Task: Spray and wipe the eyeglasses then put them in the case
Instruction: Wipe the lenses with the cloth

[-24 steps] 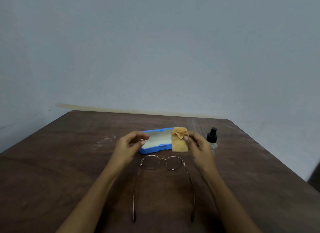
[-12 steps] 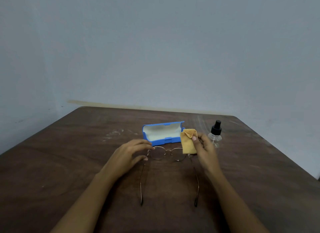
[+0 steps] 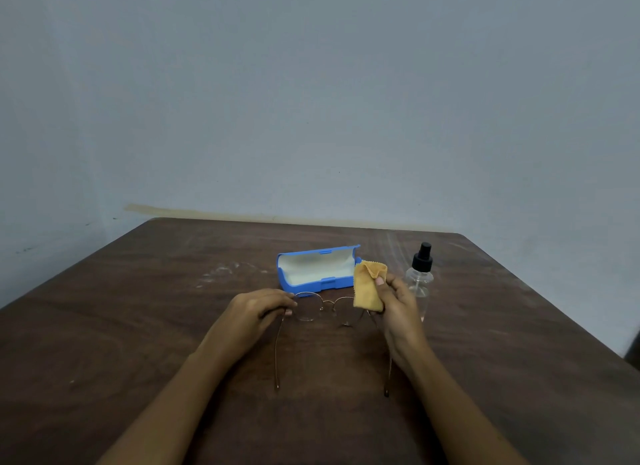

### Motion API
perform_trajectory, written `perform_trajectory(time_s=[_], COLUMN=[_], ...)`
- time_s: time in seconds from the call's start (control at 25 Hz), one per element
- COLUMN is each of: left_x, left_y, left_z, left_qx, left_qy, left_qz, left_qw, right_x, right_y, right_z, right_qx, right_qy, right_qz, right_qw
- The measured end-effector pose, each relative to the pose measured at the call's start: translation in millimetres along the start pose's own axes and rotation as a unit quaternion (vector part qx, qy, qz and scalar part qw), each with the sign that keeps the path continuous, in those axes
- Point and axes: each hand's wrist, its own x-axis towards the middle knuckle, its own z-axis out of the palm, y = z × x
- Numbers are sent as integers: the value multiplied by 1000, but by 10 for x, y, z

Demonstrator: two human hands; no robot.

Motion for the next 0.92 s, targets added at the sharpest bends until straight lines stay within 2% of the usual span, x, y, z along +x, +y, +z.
perform_trajectory(time_s=[0.2,0.36,0.48,0.68,0.84,0.92], left_x=[10,14,15,23,25,37], left_y=[83,64,35,11,-9,-7], left_z=[24,50,58,69,56,52], left_qx=[-40,-64,-64,-64,-64,-64], left_qy=[67,89,91,83,89,100], left_qz=[-31,-71,-83,-105,-107,-116], left_qw=[996,991,990,989,988,986], right_x=[-34,-30,-42,-57,-184,-248], right_y=[-47,-58,-145,-325,-490,-518], right_z=[94,94,77,81,121,157], right_qx=[118,153,144,30,-53,-126], right_qy=[-15,-50,-75,21,81,111], right_qz=[35,22,-63,-229,-363,-467], right_qw=[992,987,985,973,927,868])
